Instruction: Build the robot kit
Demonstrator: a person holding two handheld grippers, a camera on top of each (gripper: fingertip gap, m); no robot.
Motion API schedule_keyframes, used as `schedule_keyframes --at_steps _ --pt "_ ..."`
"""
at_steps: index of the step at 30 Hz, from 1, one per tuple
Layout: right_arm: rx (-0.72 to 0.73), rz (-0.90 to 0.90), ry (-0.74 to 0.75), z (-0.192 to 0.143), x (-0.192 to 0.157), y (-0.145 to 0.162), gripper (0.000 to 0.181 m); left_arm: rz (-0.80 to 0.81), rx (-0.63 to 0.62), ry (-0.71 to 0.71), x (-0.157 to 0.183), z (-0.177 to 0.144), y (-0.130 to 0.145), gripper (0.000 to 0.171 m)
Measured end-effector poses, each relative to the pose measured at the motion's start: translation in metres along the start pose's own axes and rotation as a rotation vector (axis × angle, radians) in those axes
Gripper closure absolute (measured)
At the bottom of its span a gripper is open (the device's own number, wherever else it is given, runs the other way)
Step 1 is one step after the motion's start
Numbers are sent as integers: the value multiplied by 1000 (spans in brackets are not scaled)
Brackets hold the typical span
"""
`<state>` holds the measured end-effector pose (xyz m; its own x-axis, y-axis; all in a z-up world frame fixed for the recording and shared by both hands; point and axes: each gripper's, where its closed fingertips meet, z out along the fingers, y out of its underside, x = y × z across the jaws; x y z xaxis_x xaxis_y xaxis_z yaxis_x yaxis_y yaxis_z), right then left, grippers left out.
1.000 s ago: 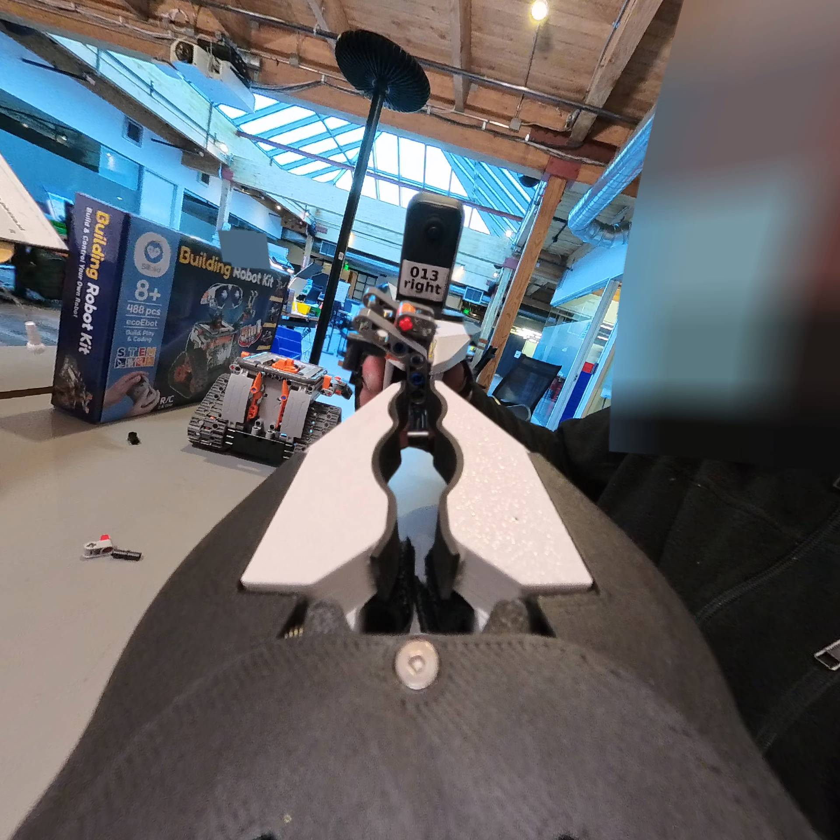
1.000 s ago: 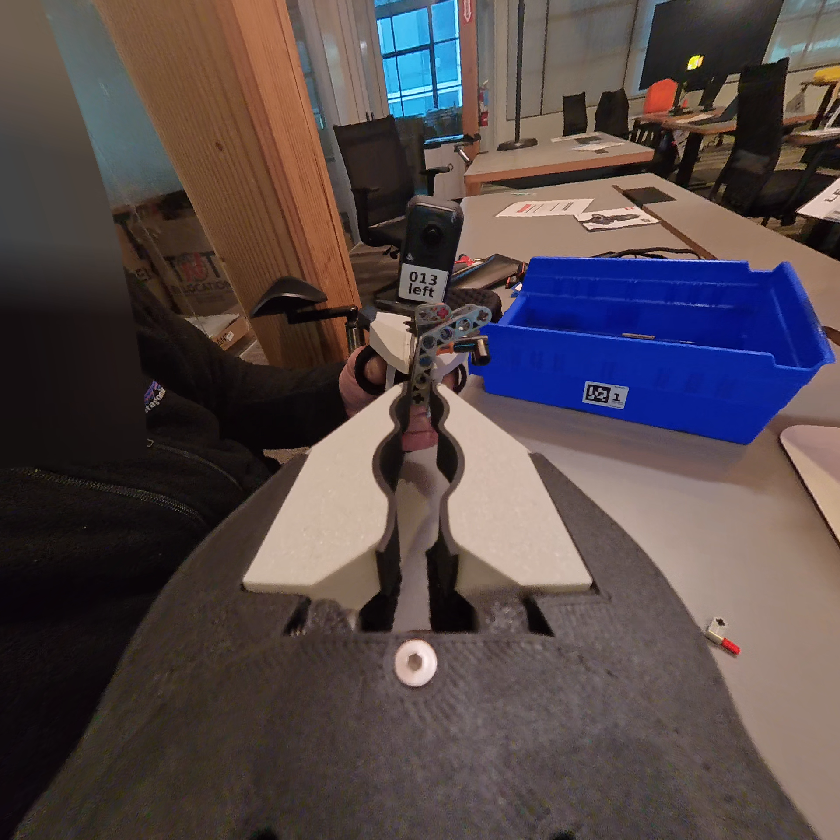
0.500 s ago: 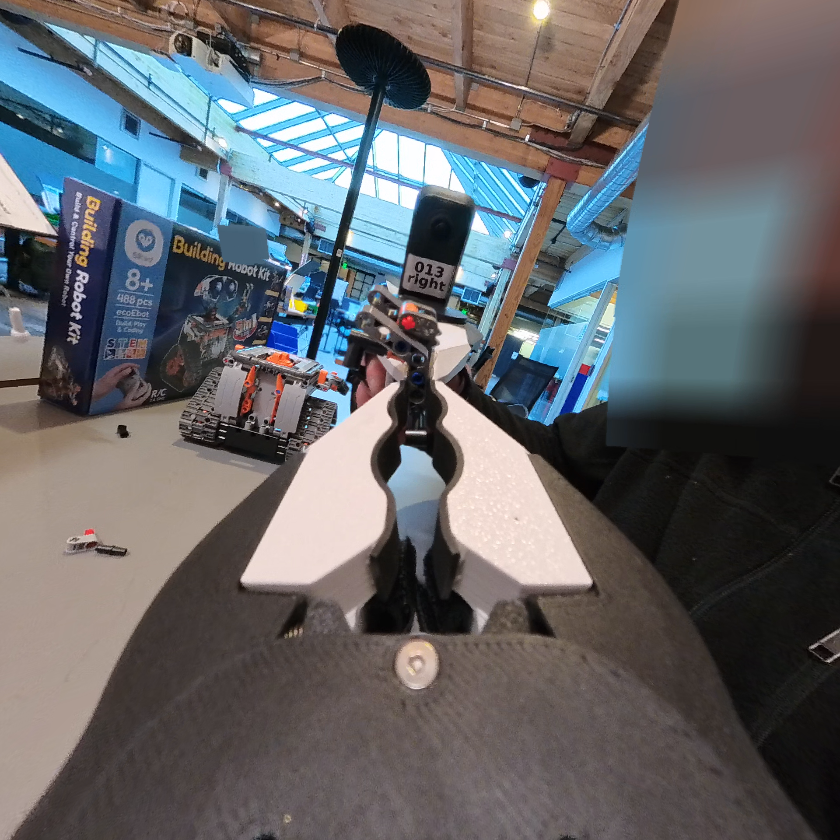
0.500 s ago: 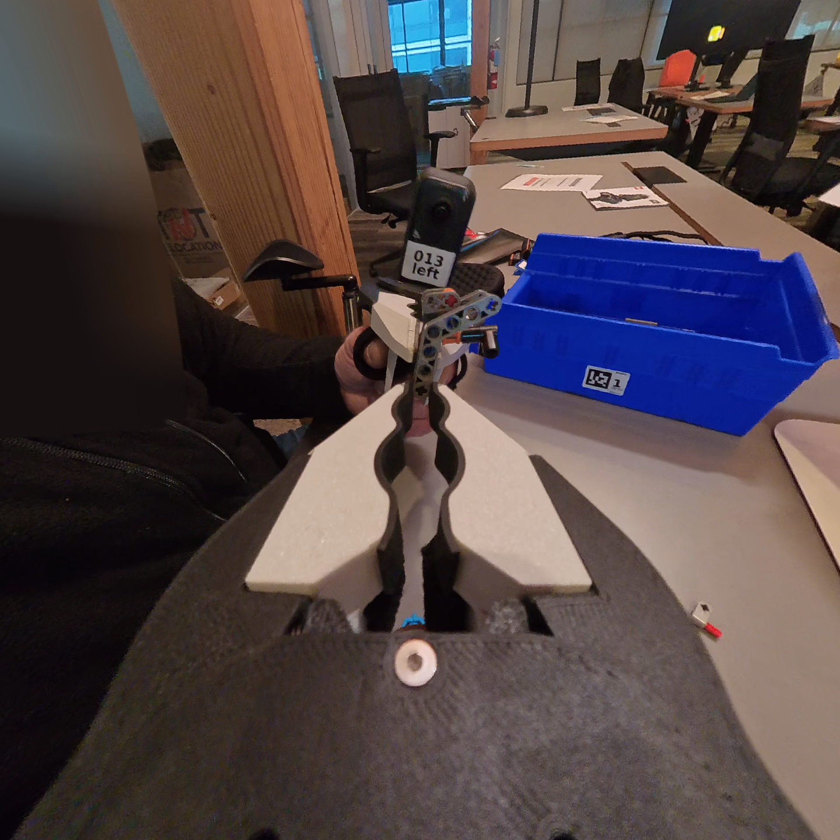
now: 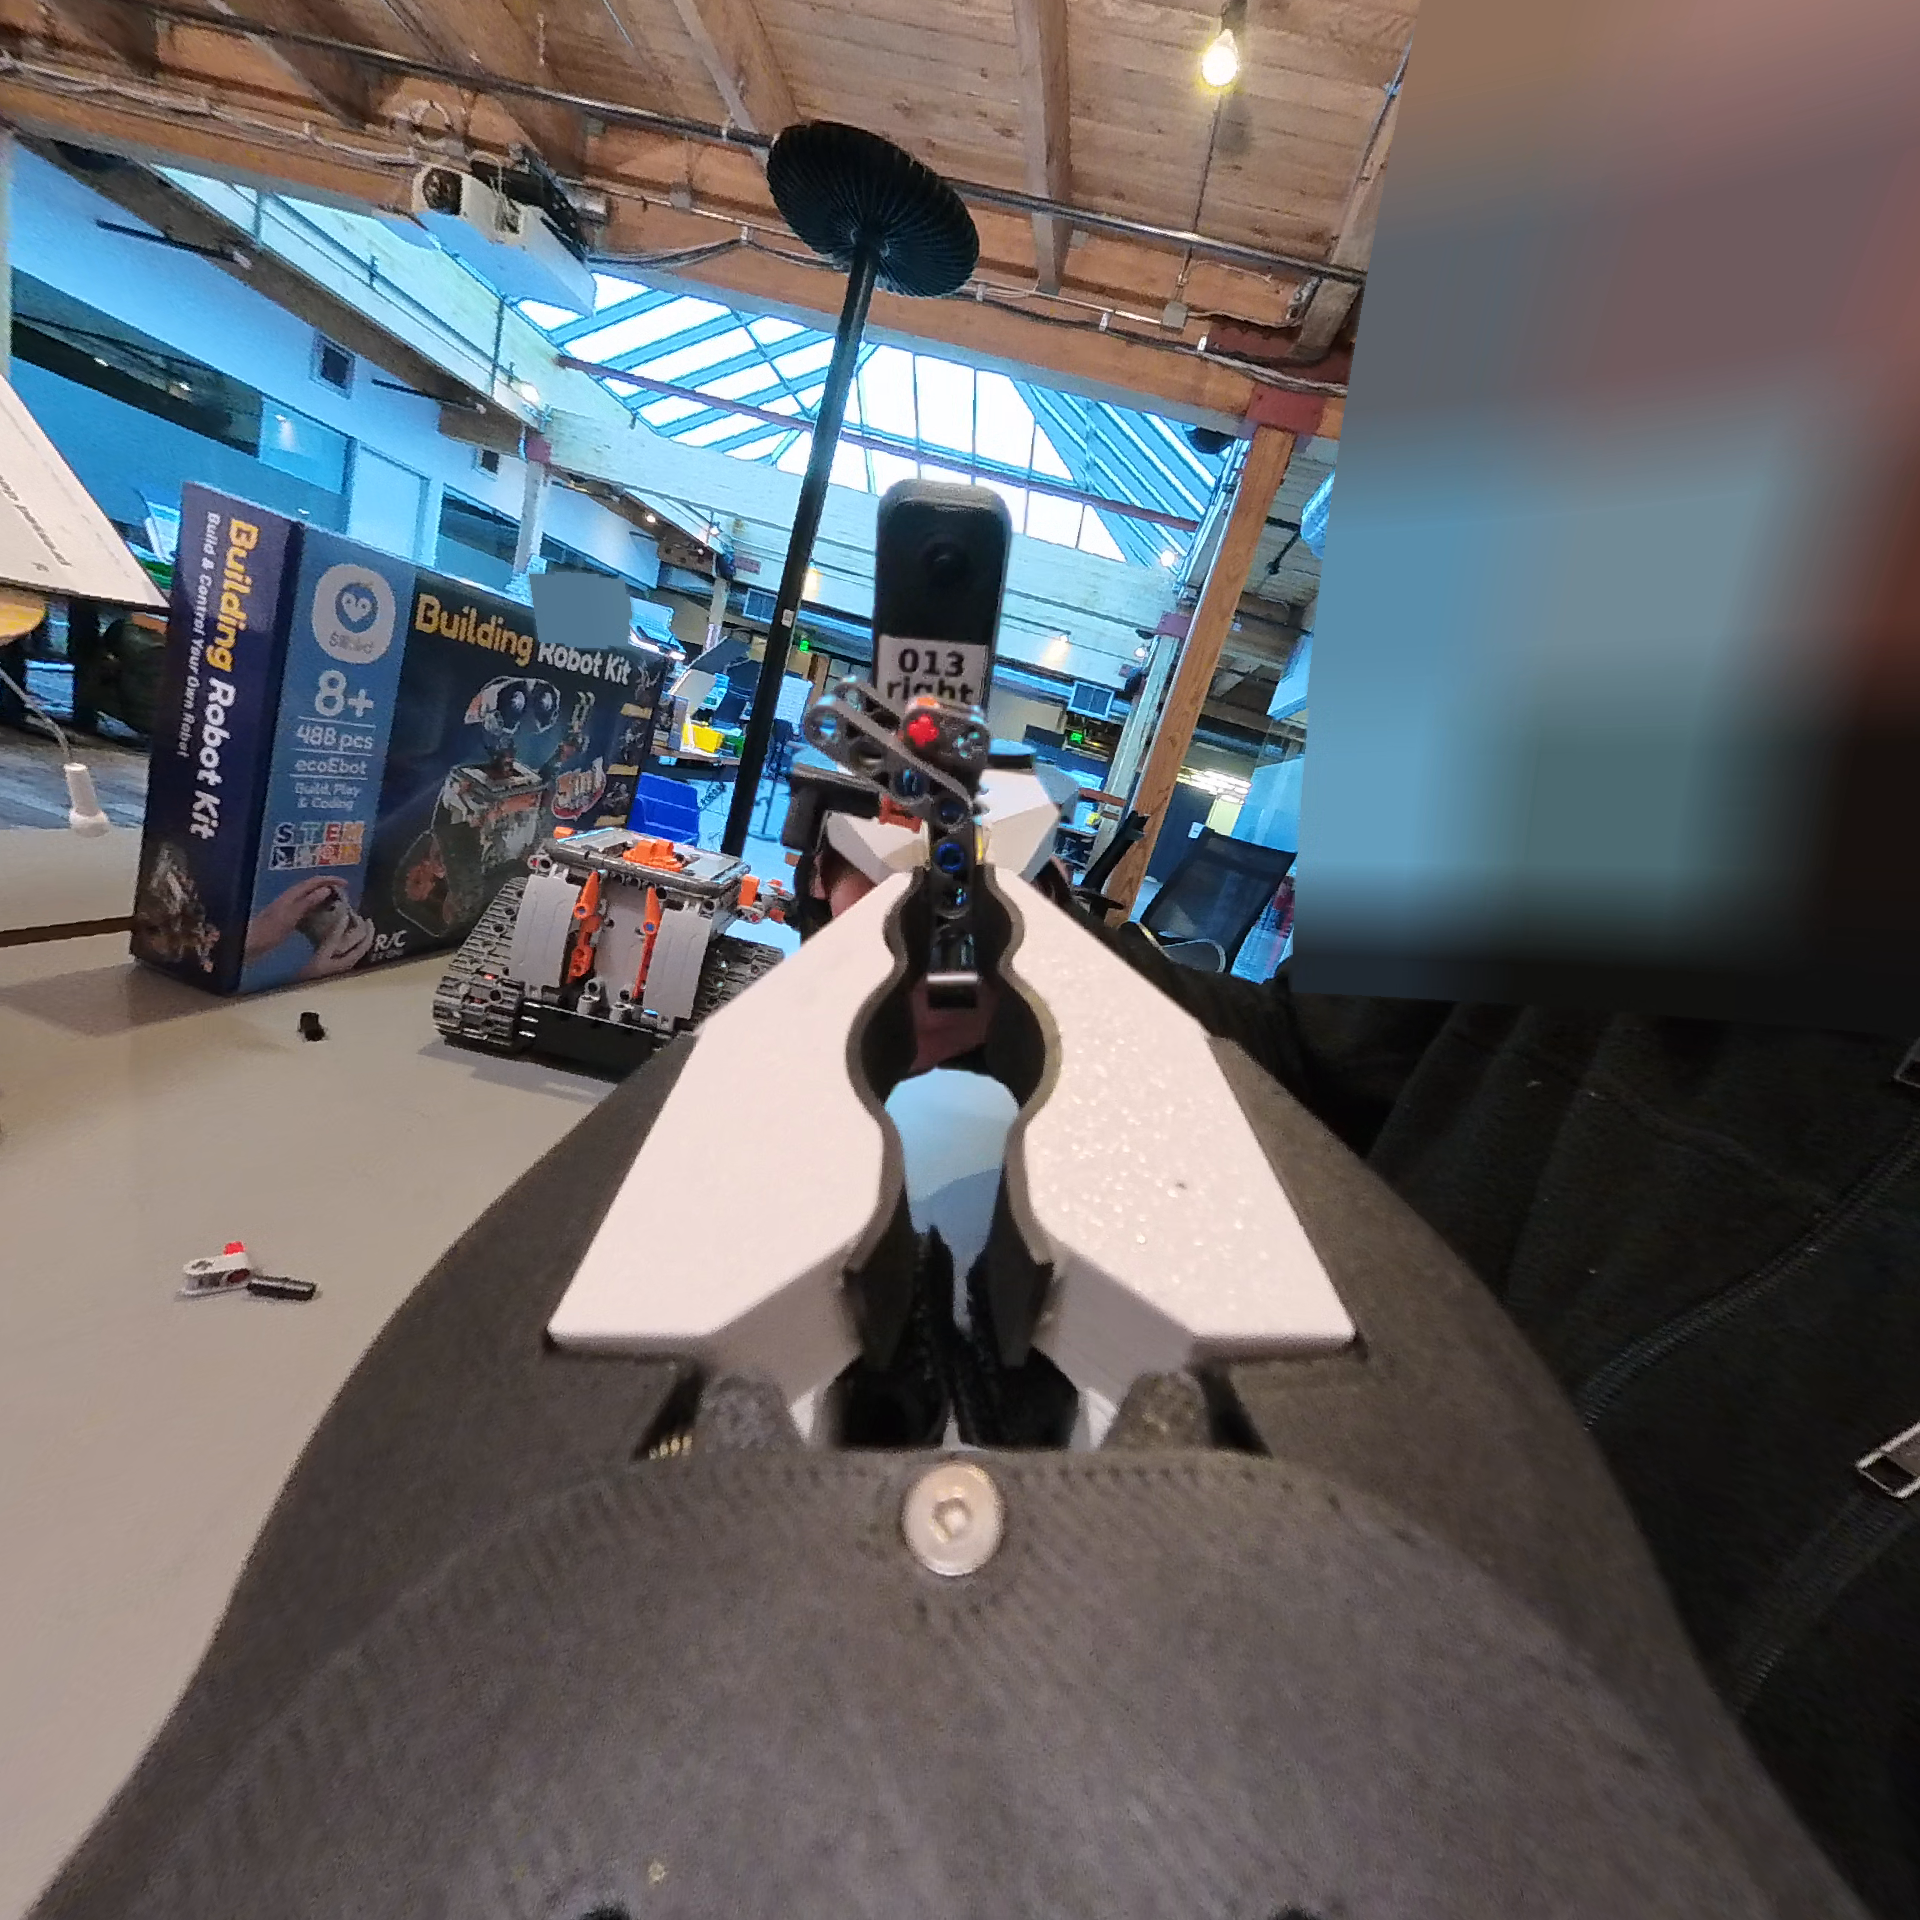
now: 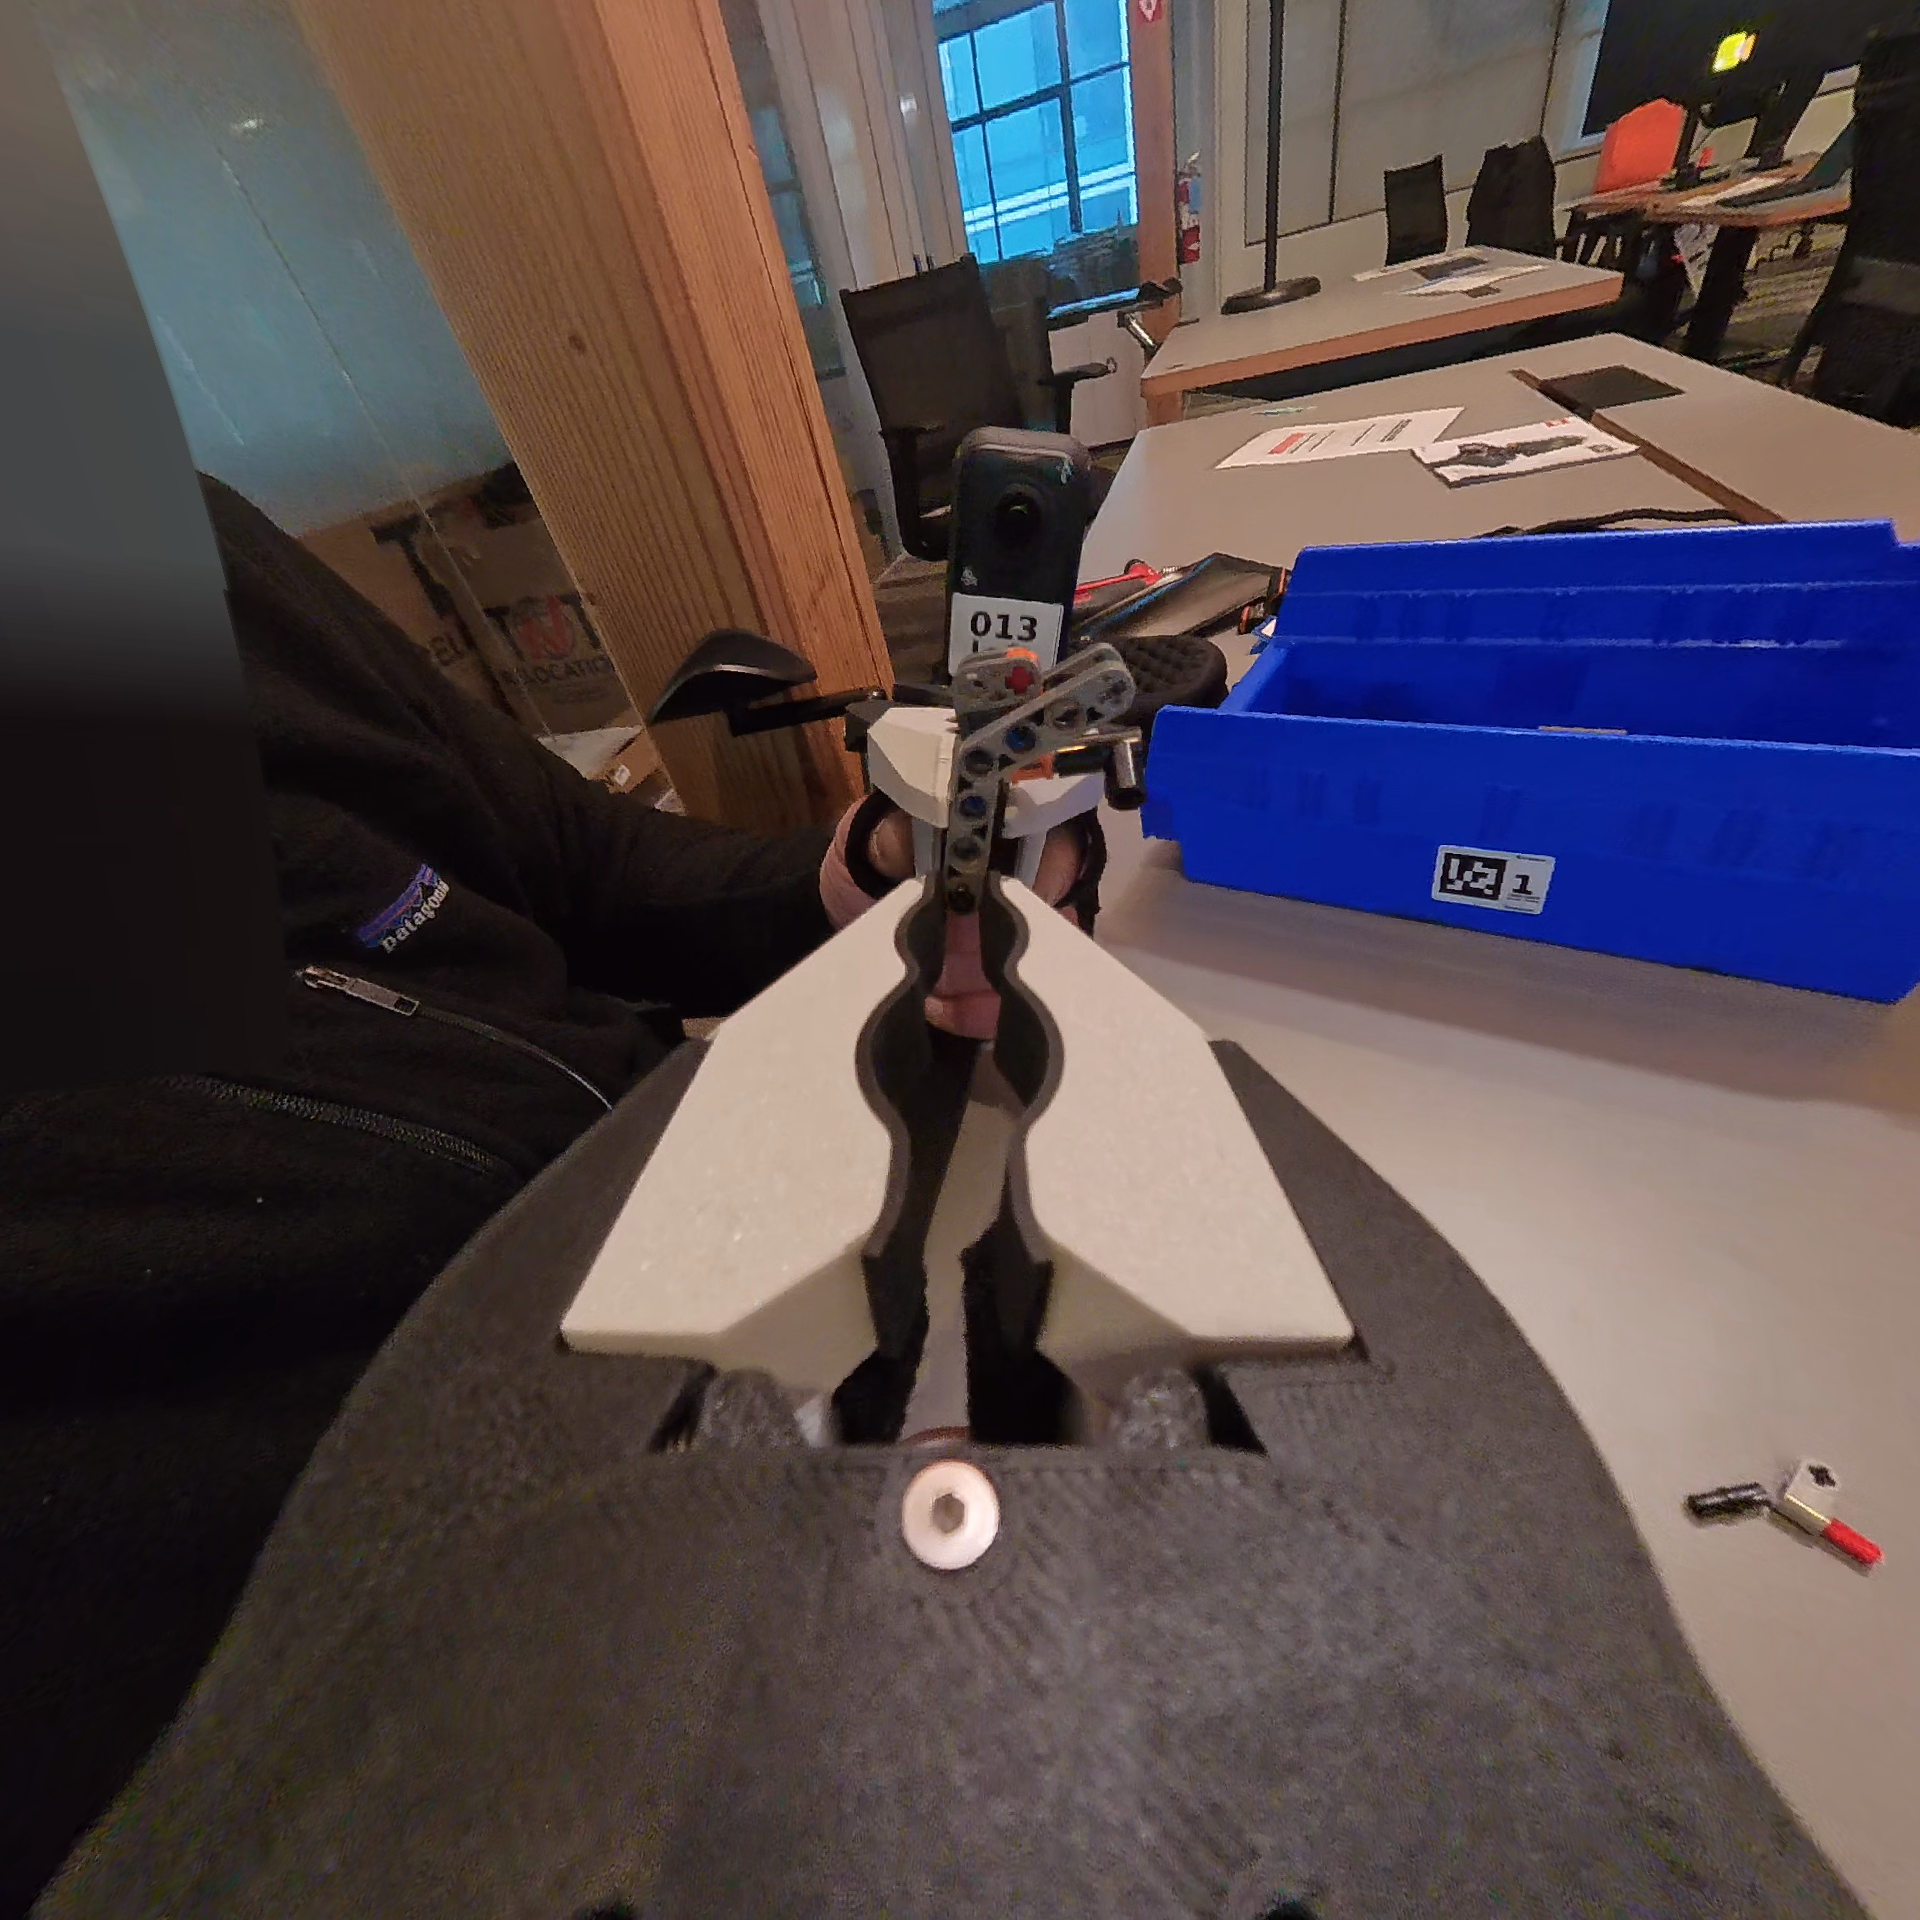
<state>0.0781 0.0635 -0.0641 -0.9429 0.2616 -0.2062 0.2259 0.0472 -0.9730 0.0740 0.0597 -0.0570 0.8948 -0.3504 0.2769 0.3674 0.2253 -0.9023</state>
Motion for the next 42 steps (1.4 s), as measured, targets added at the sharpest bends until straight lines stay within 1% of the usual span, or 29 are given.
schedule_keyframes --at_steps 2,4,5,6,7,8,10,14,15,16,18,20,21,23,25,27,29,31,32,34,36,39,41,42 --pt "-6 -3 19 0 4 1 176 -6 3 -9 -3 -1 0 166" --pt "-24 -37 45 -2 6 2 176 16 -38 -32 -6 -1 4 165" --pt "-12 -54 59 -2 5 -1 175 29 -37 -38 -5 0 3 165" --pt "7 -62 65 -3 4 -5 171 47 -46 -35 -4 0 3 165" --pt "18 -66 66 -4 3 -8 167 76 -80 -35 -3 2 8 165" --pt "20 -75 68 -5 3 -8 167 101 -97 -41 -2 2 10 165" --pt "22 -86 62 -4 0 -8 175 129 -114 -39 0 4 12 165" --pt "-35 -158 103 -6 -1 0 176 177 -173 -49 -2 5 19 165" --pt "-63 -196 126 -7 0 2 175 177 -176 -59 -4 4 19 161" --pt "-95 -241 147 -7 0 5 176 164 -156 -60 -5 2 15 154" --pt "-162 -345 192 -6 1 10 176 115 -126 -30 -4 -2 8 148" --pt "-230 -445 237 -4 3 16 175 80 -141 -2 -2 -3 11 149" --pt "-239 -476 244 -4 2 16 175 65 -142 9 -2 -3 13 149" --pt "-251 -511 260 -3 3 17 175 36 -146 43 2 -3 16 154" --pt "-259 -528 269 -2 2 19 175 51 -147 37 2 -3 17 155" --pt "-269 -550 286 -2 3 18 175 18 -126 53 3 -3 15 155" --pt "-293 -578 301 -1 3 19 175 -6 -107 50 1 -3 13 149" --pt "-326 -599 316 1 4 23 175 -62 -66 60 2 -3 5 148" --pt "-336 -593 325 2 6 25 175 -84 -60 46 -1 -3 4 149" --pt "-353 -591 339 1 9 26 176 -106 -54 39 -3 -4 5 145" --pt "-402 -643 366 -3 13 29 175 -96 -70 13 -7 -9 6 141" --pt "-465 -764 365 -1 10 34 176 -121 -121 25 -9 -14 12 144" --pt "-480 -820 342 3 5 38 175 -127 -137 42 -8 -14 17 154" --pt "-507 -860 348 3 7 42 175 -132 -163 58 -6 -13 22 158"
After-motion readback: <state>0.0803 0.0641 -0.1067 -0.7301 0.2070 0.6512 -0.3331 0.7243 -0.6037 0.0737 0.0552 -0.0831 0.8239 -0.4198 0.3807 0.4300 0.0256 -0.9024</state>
